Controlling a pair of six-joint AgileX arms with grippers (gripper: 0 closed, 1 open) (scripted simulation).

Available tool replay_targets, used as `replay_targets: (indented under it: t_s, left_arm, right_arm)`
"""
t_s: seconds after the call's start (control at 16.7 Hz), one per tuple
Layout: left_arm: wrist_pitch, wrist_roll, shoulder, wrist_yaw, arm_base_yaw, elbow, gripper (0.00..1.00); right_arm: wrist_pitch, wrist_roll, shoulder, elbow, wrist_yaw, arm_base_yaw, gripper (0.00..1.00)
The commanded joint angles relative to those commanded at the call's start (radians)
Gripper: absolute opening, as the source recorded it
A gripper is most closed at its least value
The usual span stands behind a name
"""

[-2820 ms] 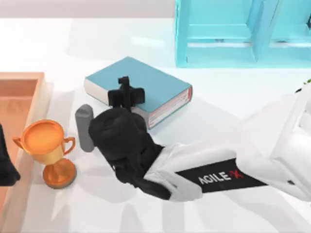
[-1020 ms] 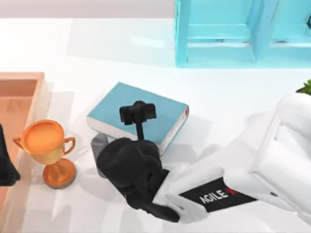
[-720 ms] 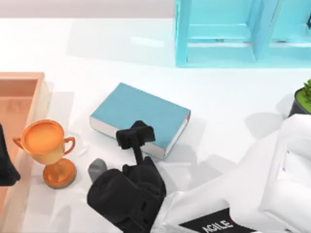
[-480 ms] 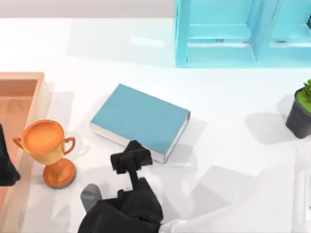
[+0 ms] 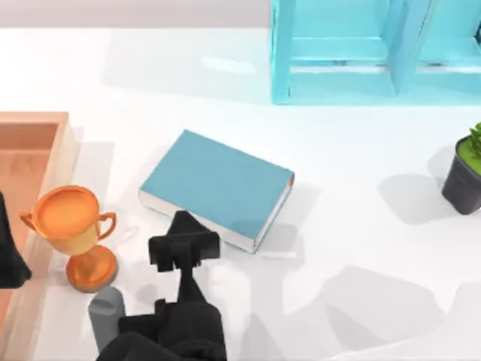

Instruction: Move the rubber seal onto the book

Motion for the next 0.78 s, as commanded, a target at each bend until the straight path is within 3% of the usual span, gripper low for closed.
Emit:
replay_targets:
  t_s: [0.18, 0.36, 0.78]
  left_arm:
    - [0.000, 0.000, 0.000, 0.000, 0.000, 0.000, 1.00]
    - [0.000, 0.000, 0.000, 0.000, 0.000, 0.000, 1.00]
    - [0.000, 0.000, 0.000, 0.000, 0.000, 0.000, 1.00]
  right_arm:
    - [0.003, -0.004, -0.015, 0.001, -0.007, -0.016, 1.00]
    - [-0.026, 0.035, -0.111, -0.071, -0.077, -0.086, 1.00]
    - [-0.144, 0.236, -0.693, -0.397, -0.400, -0.450, 1.00]
